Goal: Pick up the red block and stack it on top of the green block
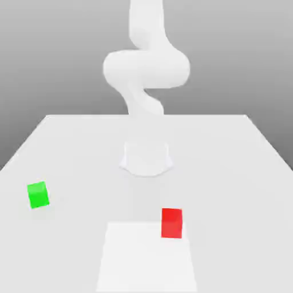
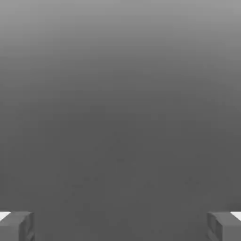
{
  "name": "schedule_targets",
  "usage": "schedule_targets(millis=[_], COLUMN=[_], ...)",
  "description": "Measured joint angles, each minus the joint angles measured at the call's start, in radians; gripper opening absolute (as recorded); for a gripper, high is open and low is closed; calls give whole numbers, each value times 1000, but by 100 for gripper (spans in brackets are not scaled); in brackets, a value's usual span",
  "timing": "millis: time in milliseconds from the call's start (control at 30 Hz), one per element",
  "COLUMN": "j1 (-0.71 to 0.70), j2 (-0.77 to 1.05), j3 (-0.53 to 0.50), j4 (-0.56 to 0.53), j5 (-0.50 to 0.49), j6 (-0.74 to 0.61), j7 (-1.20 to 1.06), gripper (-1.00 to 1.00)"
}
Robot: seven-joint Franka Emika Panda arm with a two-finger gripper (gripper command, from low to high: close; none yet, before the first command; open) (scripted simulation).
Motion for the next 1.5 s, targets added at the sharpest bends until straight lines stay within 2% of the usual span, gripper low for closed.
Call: schedule_targets(millis=[367,567,700,800,833,1067,1300,1500], j1=[37,58,65,110,119,118,114,-57], j2=[342,595,792,904,923,919,688,615], j3=[66,109,94,39,29,30,61,-50], j4=[-332,-521,-534,-520,-518,-518,-551,-535], j5=[50,31,-47,-91,-96,-99,-5,-36], j6=[261,450,607,702,718,715,518,435], j7=[90,182,253,286,290,293,226,397], gripper=[0,0,0,0,-100,-100,-100,-100])
